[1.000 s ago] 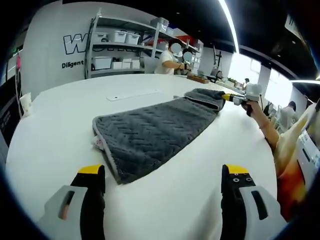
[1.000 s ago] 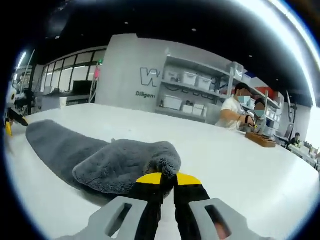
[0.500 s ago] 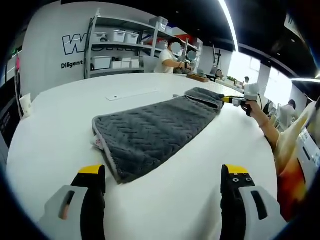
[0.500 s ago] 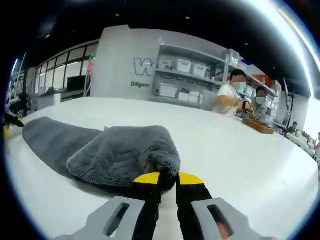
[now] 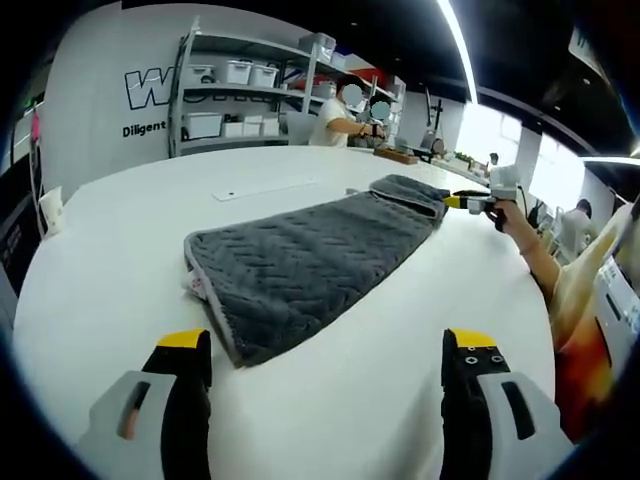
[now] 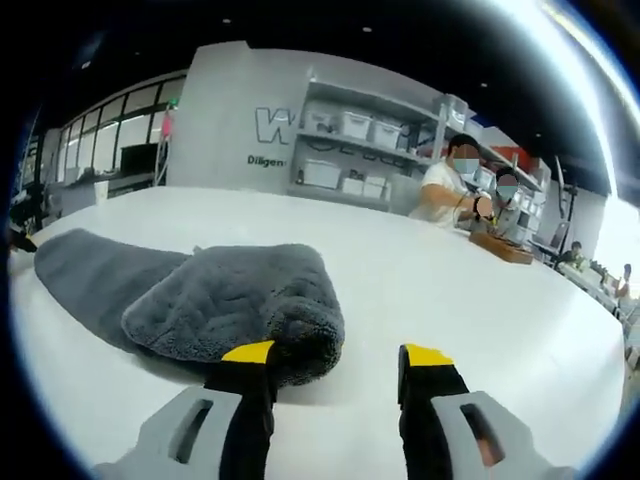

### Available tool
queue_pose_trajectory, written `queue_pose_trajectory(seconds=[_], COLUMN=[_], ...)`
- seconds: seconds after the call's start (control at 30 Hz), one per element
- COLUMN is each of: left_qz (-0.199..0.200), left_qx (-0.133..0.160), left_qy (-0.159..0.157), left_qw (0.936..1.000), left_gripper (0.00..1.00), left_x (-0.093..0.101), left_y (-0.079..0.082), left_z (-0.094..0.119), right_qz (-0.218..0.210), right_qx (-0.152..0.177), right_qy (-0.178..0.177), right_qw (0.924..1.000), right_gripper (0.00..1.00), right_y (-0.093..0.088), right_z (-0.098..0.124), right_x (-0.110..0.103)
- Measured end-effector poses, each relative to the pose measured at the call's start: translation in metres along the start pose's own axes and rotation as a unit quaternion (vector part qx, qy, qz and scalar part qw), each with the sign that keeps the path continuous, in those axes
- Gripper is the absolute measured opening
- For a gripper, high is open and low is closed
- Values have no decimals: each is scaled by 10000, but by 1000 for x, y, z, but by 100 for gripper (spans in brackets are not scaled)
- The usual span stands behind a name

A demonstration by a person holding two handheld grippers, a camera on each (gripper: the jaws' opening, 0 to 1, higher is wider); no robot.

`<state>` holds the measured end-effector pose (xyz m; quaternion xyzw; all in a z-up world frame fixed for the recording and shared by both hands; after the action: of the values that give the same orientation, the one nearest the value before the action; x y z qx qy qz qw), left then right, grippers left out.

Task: Open the folded towel by lifting each exposed corner and separating the folded layers until the towel lies flat within the target outline without major curled edges

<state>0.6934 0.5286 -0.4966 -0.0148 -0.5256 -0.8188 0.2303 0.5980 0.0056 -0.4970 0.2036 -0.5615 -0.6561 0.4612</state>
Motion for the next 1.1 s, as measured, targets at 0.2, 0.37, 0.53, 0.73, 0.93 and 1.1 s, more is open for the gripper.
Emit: queue_pose_trajectory(seconds=[0.2, 0.37, 0.53, 0.73, 0.93, 1.1], left_qz=[-15, -12, -12, -9, -11, -21], left_qx=[-21, -37, -54, -62, -71, -24], left_qy=[2, 10, 3, 10, 10, 13], left_qw=[10000, 10000, 10000, 10000, 10000, 10000], left_gripper=[94, 94, 94, 94, 94, 95], left_x=[0, 0, 1, 0, 0, 1], left_y=[0, 0, -1, -1, -2, 0], left_z=[0, -1, -2, -2, -2, -2], right_qz=[-141, 10, 131, 278, 282, 276], right_qx=[-30, -8, 17, 19, -21, -24], right_qy=[225, 355, 487, 583, 621, 639], right_qw=[9996, 9994, 9987, 9979, 9977, 9976], right_gripper=[77, 88, 99, 99, 99, 99], right_y=[0, 4, 5, 7, 6, 6], right_z=[2, 3, 4, 5, 6, 6], right_x=[-4, -12, -16, -19, -21, -22])
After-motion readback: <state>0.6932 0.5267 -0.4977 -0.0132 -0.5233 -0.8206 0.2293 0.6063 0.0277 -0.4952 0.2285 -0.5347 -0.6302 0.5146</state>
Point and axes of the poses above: the point that each gripper's makers call its tool centre point, and the gripper's own axes: z roughly backward along the fingers, x roughly to its right, y roughly out of its top, the point moved 7 cm from there along z, roughly backward along the fingers, and after that the axes turned 14 degrees about -y, right-handed, at the moved point
